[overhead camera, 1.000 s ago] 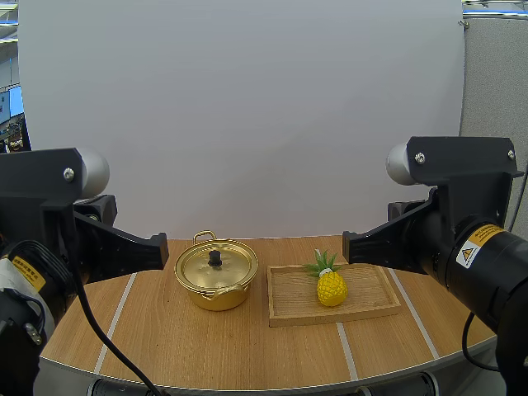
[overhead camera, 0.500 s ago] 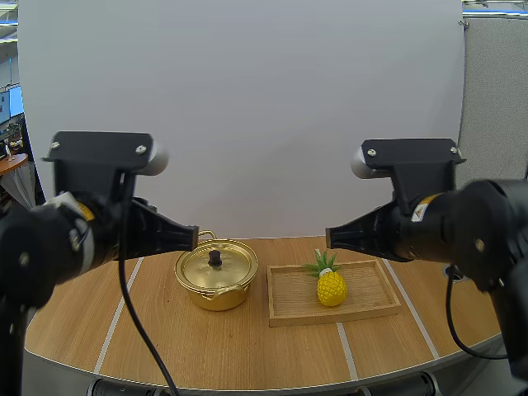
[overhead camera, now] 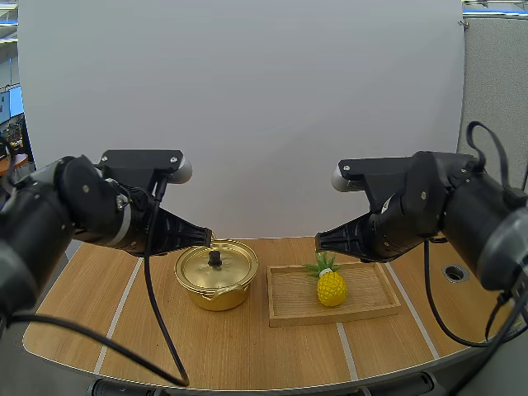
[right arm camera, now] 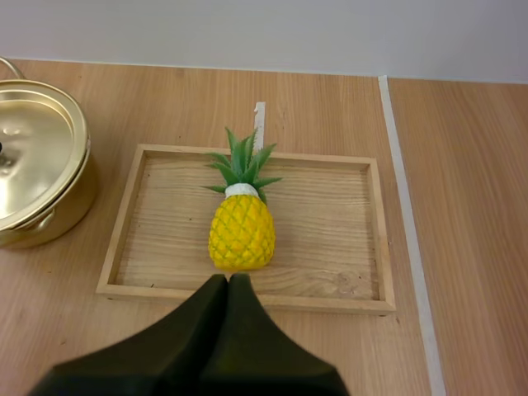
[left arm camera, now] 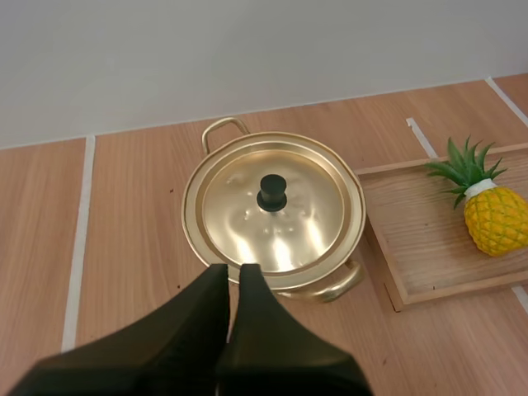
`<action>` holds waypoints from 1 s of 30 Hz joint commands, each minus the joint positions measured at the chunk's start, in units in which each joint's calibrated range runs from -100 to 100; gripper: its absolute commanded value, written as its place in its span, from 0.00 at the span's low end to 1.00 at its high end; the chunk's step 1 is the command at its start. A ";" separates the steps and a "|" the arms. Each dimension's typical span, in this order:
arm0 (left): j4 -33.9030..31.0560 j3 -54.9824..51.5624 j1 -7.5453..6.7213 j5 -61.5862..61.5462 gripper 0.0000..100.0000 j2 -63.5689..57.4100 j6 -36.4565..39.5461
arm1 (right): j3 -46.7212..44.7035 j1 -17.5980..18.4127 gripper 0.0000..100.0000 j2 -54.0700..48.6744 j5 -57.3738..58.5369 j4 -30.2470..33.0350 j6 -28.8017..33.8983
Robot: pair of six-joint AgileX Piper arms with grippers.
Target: Open the pot, put the pineapple inside, and close it
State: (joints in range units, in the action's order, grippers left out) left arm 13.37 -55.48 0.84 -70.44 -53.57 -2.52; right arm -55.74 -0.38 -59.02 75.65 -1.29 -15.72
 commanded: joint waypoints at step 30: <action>7.05 9.77 -1.20 -1.46 1.00 21.55 -24.45 | 0.53 -0.14 1.00 0.79 -1.27 -0.59 -0.31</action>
State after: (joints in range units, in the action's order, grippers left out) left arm 18.51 -47.69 0.34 -70.88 -33.31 -25.86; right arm -55.74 -0.38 -58.04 75.65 -1.77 -15.72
